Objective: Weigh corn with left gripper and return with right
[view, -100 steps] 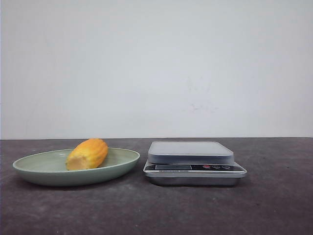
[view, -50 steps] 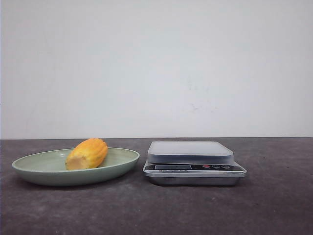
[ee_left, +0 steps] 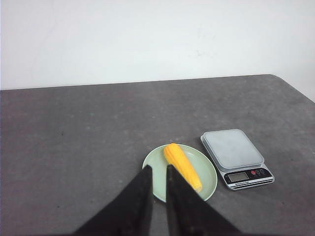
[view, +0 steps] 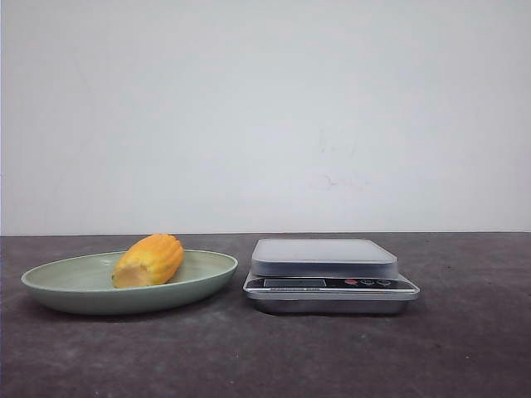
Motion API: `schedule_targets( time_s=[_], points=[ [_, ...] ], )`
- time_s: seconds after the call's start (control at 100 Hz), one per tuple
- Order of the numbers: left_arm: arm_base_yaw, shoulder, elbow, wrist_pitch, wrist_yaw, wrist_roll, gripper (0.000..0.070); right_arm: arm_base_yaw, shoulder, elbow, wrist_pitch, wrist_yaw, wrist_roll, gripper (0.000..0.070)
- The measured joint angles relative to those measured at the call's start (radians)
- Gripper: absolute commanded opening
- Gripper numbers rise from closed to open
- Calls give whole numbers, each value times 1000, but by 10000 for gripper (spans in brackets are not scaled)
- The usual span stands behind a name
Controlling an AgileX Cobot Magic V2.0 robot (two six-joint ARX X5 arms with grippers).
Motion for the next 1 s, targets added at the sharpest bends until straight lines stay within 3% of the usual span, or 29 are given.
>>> schedule_targets(
  time_s=[0.29,0.43,0.5,0.57,0.66,0.74,0.86,1.0],
  points=[
    [0,0,0,0,0,0,12,-5,-2,0,-64,23,1,17],
    [0,0,0,0,0,0,12,-137,-11,-26,-82,60,1,17],
    [0,0,0,0,0,0,12,-252,-39,-96,-44,-17,1,17],
    [0,0,0,0,0,0,12,-389,-84,-203,42,-166,0,17],
    [0,0,1,0,0,0,12,-559,-169,-390,230,-378,0,17],
    [0,0,1,0,0,0,12,-678,-270,-590,423,-504,0,17],
    [0,0,2,0,0,0,12,-804,-459,-869,646,-552,-1,17],
    [0,0,2,0,0,0,12,-926,-640,-1061,632,-552,0,17]
  ],
)
